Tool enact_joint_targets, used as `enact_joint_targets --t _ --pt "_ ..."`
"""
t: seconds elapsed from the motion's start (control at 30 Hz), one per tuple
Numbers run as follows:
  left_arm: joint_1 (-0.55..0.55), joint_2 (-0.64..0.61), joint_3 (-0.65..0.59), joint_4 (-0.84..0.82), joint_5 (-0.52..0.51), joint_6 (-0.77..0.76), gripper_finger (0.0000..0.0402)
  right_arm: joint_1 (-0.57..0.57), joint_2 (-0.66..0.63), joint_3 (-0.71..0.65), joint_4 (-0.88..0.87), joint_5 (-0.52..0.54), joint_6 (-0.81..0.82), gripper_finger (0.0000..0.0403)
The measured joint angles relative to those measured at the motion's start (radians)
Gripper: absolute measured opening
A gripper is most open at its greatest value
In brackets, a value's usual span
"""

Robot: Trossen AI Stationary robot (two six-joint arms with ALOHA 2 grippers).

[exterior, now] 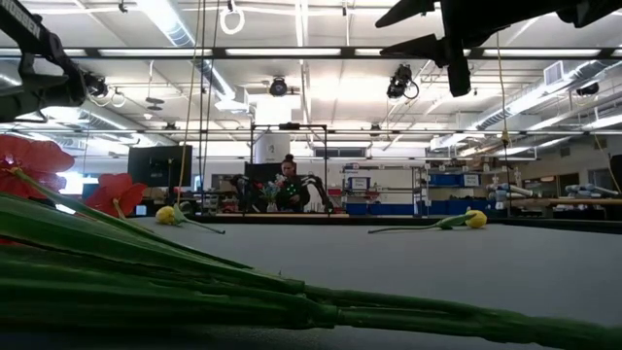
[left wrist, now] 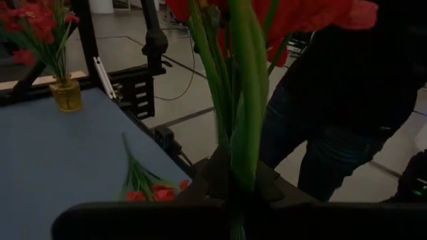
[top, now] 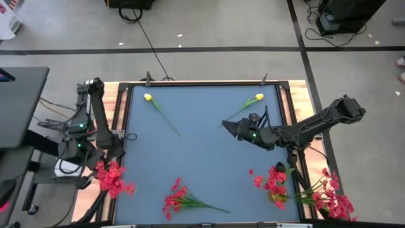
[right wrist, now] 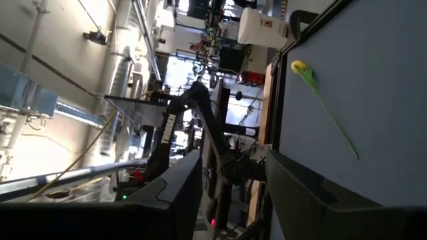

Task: Sort flowers into vase by color
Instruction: Put the top red flowers into the transparent vase

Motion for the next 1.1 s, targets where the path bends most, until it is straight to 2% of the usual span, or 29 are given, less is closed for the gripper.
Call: enact_joint_targets --t 0.17,0.33,0.47,0.7,0.9,1.1 --pt "0.000 -0.020 0.000 -0.029 -0.014 -0.011 0.0020 0.002 0.000 0.000 0.000 0.000 -0.002 0.0174" --pt "0.000 -0.023 0.000 -0.088 -0.057 -0.099 0.0036 0.012 0.000 0.000 0.000 0.002 -0.002 0.0174" --pt "0.001 -0.023 0.000 -0.161 -0.076 -0.202 0.0069 0.016 0.000 0.000 -0.002 0.006 0.001 0.0174" --pt "0.001 -0.023 0.000 -0.245 -0.073 -0.348 0.0151 0.016 0.000 0.000 -0.042 -0.019 -0.005 0.0174" --pt "0.001 -0.024 0.007 -0.331 0.002 -0.520 0.0217 0.016 0.000 0.000 -0.081 -0.042 0.001 0.0174" --pt "0.001 -0.023 0.099 -0.539 0.035 -0.711 0.0229 0.012 0.000 0.000 -0.084 -0.042 -0.003 0.0174"
